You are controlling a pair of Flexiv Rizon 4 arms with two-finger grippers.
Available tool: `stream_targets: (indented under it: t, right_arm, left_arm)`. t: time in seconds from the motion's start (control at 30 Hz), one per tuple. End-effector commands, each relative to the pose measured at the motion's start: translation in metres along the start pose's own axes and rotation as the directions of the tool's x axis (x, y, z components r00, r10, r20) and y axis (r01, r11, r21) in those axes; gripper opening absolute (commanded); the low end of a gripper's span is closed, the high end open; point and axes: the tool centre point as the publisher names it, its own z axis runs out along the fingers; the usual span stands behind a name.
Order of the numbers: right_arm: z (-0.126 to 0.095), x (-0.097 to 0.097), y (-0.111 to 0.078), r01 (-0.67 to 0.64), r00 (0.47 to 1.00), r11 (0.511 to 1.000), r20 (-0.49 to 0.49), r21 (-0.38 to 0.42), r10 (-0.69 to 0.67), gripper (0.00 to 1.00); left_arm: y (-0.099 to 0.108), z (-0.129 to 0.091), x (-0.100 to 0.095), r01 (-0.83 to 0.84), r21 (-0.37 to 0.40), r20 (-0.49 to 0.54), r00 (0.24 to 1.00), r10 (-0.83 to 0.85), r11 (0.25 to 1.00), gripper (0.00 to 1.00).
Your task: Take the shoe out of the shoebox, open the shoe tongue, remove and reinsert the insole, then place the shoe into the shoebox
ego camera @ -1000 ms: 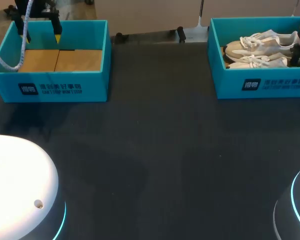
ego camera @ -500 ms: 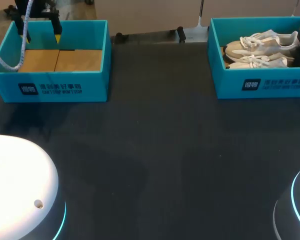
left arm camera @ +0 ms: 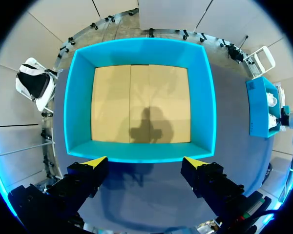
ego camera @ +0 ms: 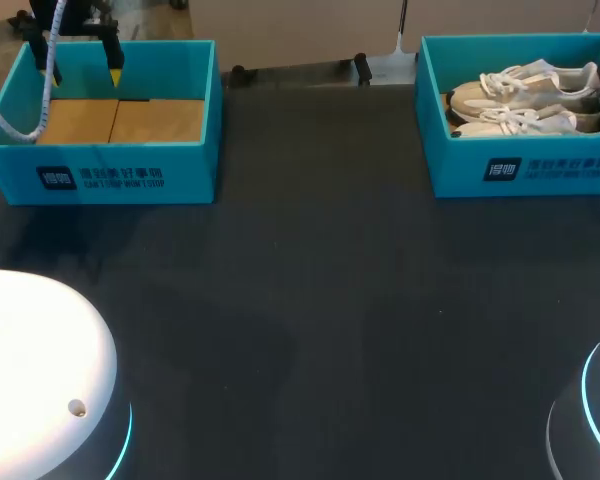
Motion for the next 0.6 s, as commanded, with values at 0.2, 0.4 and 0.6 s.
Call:
stream_targets:
  t: [0.2, 0.4, 0.6]
  right_arm:
    - [-0.013, -0.006, 0.001, -0.063, 0.998, 0.998, 0.023, 0.001, 0.063, 0.00]
    - [-0.033, -0.013, 0.003, -0.119, 0.992, 0.993, 0.032, 0.003, 0.118, 0.00]
    - [-0.060, -0.016, 0.005, -0.127, 0.991, 0.991, 0.027, -0.032, 0.128, 0.00]
  left_arm:
    - [0.000, 0.000, 0.000, 0.000, 0.000, 0.000, 1.000, 0.000, 1.000, 1.00]
    - [0.000, 0.000, 0.000, 0.000, 0.000, 0.000, 1.000, 0.000, 1.000, 1.00]
    - [0.000, 0.000, 0.000, 0.000, 0.000, 0.000, 1.000, 0.000, 1.000, 1.00]
